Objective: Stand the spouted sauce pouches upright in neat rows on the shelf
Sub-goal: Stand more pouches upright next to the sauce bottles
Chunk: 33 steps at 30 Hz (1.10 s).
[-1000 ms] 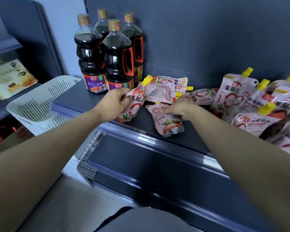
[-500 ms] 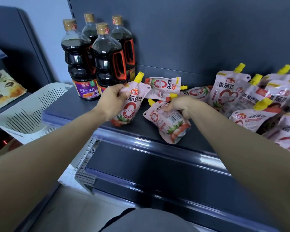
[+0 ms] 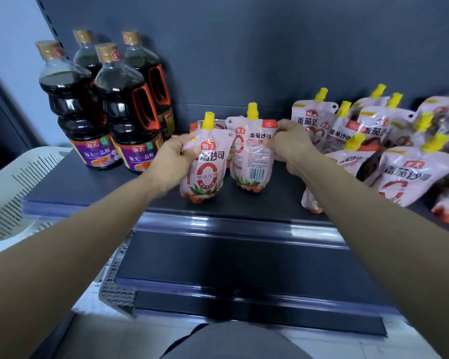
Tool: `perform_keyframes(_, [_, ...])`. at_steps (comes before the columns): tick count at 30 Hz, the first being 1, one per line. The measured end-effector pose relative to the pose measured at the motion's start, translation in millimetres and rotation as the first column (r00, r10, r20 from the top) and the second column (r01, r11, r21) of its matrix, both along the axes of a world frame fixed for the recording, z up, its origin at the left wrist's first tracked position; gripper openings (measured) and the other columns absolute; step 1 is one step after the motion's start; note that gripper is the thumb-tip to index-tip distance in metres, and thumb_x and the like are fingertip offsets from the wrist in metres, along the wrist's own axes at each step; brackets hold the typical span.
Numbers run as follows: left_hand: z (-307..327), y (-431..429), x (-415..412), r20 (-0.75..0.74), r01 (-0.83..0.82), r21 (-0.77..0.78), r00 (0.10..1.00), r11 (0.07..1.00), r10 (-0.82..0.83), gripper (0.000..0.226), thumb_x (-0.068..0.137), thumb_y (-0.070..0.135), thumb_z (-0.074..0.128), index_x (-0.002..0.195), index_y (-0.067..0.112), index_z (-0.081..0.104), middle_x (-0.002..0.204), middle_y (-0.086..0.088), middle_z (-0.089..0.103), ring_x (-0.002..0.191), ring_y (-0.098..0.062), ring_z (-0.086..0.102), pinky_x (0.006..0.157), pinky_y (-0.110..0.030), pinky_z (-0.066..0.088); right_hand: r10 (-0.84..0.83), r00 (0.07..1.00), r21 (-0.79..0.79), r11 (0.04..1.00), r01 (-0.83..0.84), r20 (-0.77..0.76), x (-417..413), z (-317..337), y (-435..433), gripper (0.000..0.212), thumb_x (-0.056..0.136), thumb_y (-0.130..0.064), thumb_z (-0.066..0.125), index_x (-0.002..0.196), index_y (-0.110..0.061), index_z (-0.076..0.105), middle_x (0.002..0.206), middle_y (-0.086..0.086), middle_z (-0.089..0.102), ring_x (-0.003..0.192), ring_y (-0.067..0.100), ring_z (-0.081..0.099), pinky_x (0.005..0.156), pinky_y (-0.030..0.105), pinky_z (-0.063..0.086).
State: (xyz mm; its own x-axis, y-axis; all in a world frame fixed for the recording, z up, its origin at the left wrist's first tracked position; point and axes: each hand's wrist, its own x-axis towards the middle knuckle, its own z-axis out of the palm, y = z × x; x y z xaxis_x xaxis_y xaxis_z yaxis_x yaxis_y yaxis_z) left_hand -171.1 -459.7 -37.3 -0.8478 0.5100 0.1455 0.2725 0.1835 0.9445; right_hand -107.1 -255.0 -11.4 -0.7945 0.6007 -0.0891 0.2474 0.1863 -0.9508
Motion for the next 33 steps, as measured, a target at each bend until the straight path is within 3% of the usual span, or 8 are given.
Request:
perform_keyframes(3, [3, 2, 4, -0.012, 0.122, -0.099, 0.992, 0.988, -0.124, 0.013, 0.094, 0.005, 0.049, 0.1, 0.013, 0.057, 0.083, 0.01, 0.061, 0.072, 0.005, 0.06, 0.067, -0.012, 0.049, 0.004, 0.999, 0.054, 0.999, -0.006, 0.04, 9, 7, 2, 0.033, 0.076, 0.007, 0.064, 0.098, -0.014, 0.052, 0.081, -0.001, 0.053, 0.08, 0.015, 0.055, 0.058, 0.026, 0.046])
perform_keyframes(7, [7, 5, 9, -0.049, 0.163, -0.134, 0.984, 0.978, -0.171, 0.01, 0.092, 0.001, 0.05, 0.098, 0.008, 0.055, 0.081, 0.012, 0.06, 0.076, 0.0, 0.056, 0.068, -0.009, 0.047, 0.057, 0.997, 0.104, 0.993, -0.062, 0.048, 16, 16, -2, 0.031, 0.076, -0.001, 0.071, 0.102, -0.013, 0.06, 0.084, -0.001, 0.056, 0.075, 0.011, 0.052, 0.057, 0.02, 0.041])
perform_keyframes(13, [6, 16, 23, 0.049, 0.251, -0.089, 0.968, 0.964, -0.248, 0.015, 0.092, 0.0, 0.05, 0.106, -0.001, 0.053, 0.096, -0.012, 0.06, 0.091, -0.02, 0.057, 0.089, -0.042, 0.049, 0.062, 0.995, 0.169, 0.983, -0.075, 0.084, 22, 27, -5, 0.035, 0.082, 0.005, 0.06, 0.113, -0.012, 0.061, 0.089, 0.0, 0.058, 0.074, 0.01, 0.053, 0.052, 0.017, 0.038])
perform_keyframes(16, [8, 21, 26, 0.073, 0.315, -0.087, 0.948, 0.945, -0.31, 0.012, 0.093, 0.001, 0.049, 0.101, 0.007, 0.055, 0.097, -0.006, 0.063, 0.089, -0.015, 0.06, 0.086, -0.034, 0.052, 0.056, 0.994, 0.253, 0.964, -0.078, 0.091, 24, 36, -4, 0.042, 0.085, 0.008, 0.049, 0.122, -0.009, 0.058, 0.103, 0.002, 0.057, 0.093, 0.016, 0.055, 0.058, 0.016, 0.043])
perform_keyframes(20, [8, 21, 24, 0.046, 0.328, -0.167, 0.945, 0.93, -0.325, 0.011, 0.093, 0.004, 0.051, 0.087, 0.011, 0.056, 0.085, 0.004, 0.063, 0.077, 0.0, 0.06, 0.074, -0.022, 0.05, 0.041, 0.99, 0.419, 0.903, -0.095, 0.135, 25, 52, 0, 0.044, 0.087, 0.006, 0.044, 0.127, -0.009, 0.055, 0.126, 0.007, 0.058, 0.118, 0.022, 0.053, 0.09, 0.027, 0.048])
perform_keyframes(27, [9, 17, 24, 0.001, 0.302, -0.234, 0.951, 0.924, -0.31, 0.026, 0.094, 0.011, 0.05, 0.118, 0.012, 0.06, 0.104, 0.005, 0.066, 0.091, -0.003, 0.061, 0.077, -0.013, 0.049, 0.094, 0.929, 0.526, 0.802, -0.284, 0.358, 24, 55, -8, 0.037, 0.09, -0.008, 0.055, 0.127, -0.007, 0.058, 0.124, 0.009, 0.061, 0.111, 0.024, 0.055, 0.082, 0.025, 0.041])
perform_keyframes(30, [7, 13, 19, 0.065, 0.212, -0.15, 0.977, 0.966, -0.204, 0.027, 0.093, 0.012, 0.052, 0.119, 0.015, 0.061, 0.109, -0.004, 0.067, 0.096, -0.016, 0.064, 0.085, -0.031, 0.053, 0.117, 0.93, 0.535, 0.79, -0.3, 0.349, 21, 52, -10, 0.033, 0.092, -0.009, 0.055, 0.124, -0.006, 0.061, 0.104, 0.006, 0.061, 0.09, 0.019, 0.052, 0.065, 0.021, 0.041])
perform_keyframes(33, [5, 12, 14, 0.119, 0.215, -0.151, 0.973, 0.965, -0.198, 0.021, 0.093, 0.013, 0.052, 0.11, 0.012, 0.064, 0.107, -0.007, 0.067, 0.102, -0.023, 0.064, 0.092, -0.042, 0.051, 0.124, 0.929, 0.545, 0.78, -0.308, 0.348, 16, 51, -11, 0.03, 0.093, -0.011, 0.055, 0.122, -0.006, 0.063, 0.11, 0.008, 0.064, 0.091, 0.017, 0.051, 0.074, 0.024, 0.042])
